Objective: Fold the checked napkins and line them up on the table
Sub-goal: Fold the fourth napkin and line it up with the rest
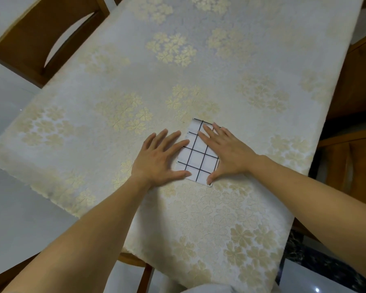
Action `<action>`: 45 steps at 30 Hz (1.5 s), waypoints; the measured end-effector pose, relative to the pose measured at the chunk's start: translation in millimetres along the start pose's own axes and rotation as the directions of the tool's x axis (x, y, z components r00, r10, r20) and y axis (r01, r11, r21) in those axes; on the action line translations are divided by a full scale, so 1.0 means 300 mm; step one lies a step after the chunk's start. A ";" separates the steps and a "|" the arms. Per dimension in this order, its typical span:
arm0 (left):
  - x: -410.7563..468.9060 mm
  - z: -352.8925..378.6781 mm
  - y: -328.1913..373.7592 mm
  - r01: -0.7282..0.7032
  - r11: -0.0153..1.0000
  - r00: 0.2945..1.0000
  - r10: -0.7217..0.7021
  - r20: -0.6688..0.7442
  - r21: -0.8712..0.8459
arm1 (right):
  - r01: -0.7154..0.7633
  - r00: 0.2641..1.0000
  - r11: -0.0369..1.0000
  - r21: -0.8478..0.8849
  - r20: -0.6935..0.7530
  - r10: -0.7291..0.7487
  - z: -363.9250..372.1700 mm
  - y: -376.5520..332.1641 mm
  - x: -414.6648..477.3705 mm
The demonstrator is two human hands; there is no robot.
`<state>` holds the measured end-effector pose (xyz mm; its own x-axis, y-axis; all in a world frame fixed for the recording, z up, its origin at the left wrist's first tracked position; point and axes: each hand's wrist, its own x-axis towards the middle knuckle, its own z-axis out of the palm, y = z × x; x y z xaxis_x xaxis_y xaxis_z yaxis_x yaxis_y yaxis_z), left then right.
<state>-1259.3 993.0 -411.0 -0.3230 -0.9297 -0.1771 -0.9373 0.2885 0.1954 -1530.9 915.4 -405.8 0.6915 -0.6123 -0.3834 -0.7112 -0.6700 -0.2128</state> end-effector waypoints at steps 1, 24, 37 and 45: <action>0.000 0.000 0.001 0.003 1.000 1.000 -0.003 0.003 -0.001 | 0.003 1.000 1.000 -0.004 0.001 -0.003 0.001 -0.002 0.002; 0.164 0.070 0.169 -0.054 0.989 0.994 0.039 -0.106 -0.140 | -0.137 0.906 0.977 0.163 -0.378 0.191 0.098 -0.053 -0.022; 0.209 -0.083 0.106 0.096 0.991 0.954 -0.118 0.276 0.093 | -0.231 0.973 0.973 -0.020 0.019 0.231 -0.004 -0.039 -0.017; 0.225 -0.153 0.189 -0.188 0.974 0.954 0.151 -0.259 -0.124 | -0.165 0.930 0.957 0.237 -0.287 0.232 0.006 -0.092 -0.085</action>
<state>-1328.2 936.0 -367.7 -0.4159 -0.9028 0.1099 -0.8366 0.4272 0.3429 -1529.2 950.2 -391.6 0.5143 -0.8448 -0.1477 -0.8251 -0.4405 -0.3538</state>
